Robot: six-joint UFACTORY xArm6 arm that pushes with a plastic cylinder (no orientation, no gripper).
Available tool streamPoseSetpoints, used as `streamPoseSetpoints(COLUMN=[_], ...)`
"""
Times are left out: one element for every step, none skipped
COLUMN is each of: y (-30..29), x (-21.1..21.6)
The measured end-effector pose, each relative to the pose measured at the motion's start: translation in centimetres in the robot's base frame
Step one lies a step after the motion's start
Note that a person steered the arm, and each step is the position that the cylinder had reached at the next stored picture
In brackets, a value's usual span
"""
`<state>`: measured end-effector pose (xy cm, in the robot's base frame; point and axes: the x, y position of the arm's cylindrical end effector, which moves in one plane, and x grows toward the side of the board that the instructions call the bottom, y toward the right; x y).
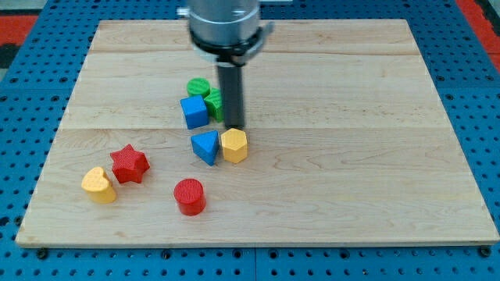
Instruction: Move the green star to the center right of the board
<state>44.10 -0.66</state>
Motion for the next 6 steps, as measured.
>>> streamPoseSetpoints(y=[-1.3, -3.4, -11.7, -9.2, -5.2, 0.6], x=[0.1, -1.9, -2.6, -7.9, -7.5, -6.4])
